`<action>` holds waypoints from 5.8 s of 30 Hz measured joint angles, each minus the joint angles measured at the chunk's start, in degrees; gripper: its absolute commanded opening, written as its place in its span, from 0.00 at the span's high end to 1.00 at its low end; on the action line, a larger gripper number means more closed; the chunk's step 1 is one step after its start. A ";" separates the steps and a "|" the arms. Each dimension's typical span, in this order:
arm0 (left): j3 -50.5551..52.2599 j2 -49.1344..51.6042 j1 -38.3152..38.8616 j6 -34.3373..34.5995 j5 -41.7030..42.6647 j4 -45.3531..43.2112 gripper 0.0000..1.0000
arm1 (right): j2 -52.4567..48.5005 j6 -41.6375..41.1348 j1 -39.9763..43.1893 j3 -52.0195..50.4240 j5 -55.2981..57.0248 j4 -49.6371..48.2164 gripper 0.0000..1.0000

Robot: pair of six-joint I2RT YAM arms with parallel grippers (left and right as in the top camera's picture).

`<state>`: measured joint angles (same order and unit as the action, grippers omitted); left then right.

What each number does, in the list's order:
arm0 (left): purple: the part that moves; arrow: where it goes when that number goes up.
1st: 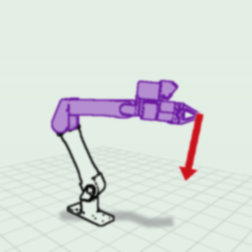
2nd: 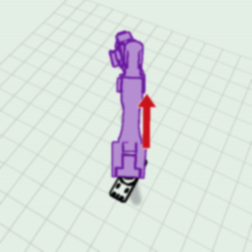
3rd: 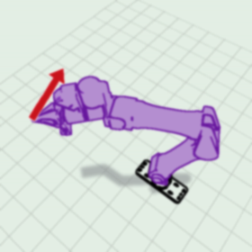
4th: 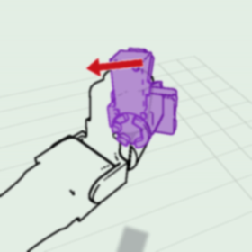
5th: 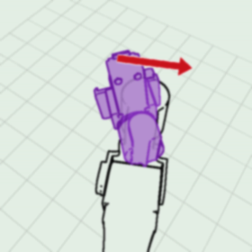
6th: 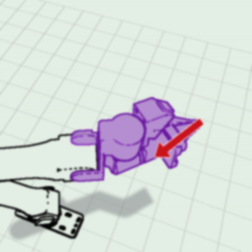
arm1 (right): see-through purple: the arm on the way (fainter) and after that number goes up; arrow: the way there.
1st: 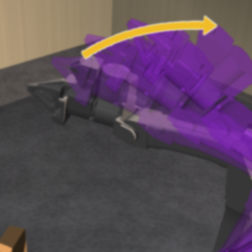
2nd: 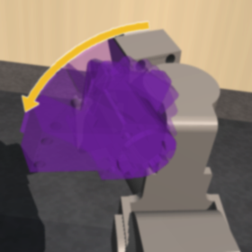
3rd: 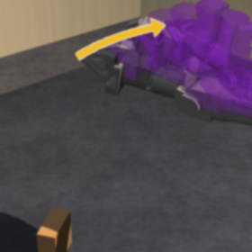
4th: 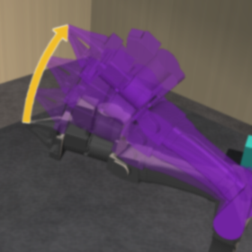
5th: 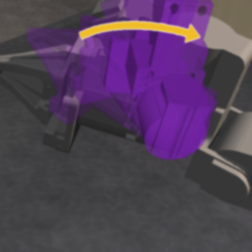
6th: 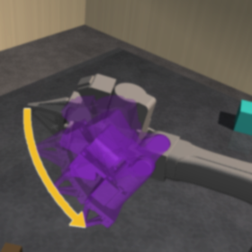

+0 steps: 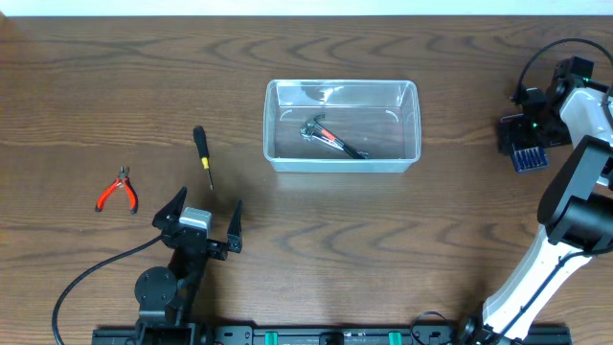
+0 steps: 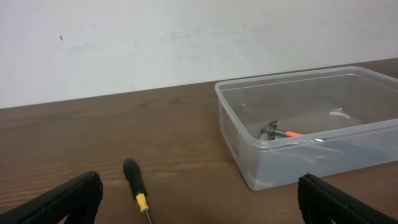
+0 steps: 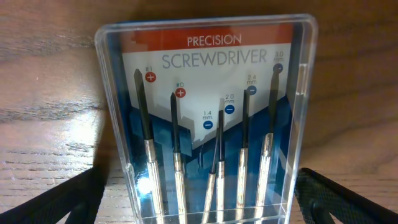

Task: Pack container
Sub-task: 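Lower the right gripper and close it on the screwdriver box, then lift the screwdriver box and carry it over the container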

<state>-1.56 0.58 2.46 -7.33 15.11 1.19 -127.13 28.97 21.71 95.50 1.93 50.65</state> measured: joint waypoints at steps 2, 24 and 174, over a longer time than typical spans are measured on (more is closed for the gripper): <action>0.00 0.00 -0.02 0.02 0.00 0.00 0.02 | 0.00 0.00 0.00 0.00 0.02 -0.26 0.01; 0.00 0.00 -0.02 0.00 0.00 0.00 0.02 | -1.55 -0.02 0.02 1.38 -2.47 -0.22 0.01; 0.00 0.00 0.00 0.00 -0.02 0.00 0.02 | -5.62 -3.02 -41.00 46.21 -6.25 25.14 0.55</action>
<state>-1.56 0.58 2.46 -7.33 15.09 1.19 -132.75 25.96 -19.29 141.71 -4.32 75.79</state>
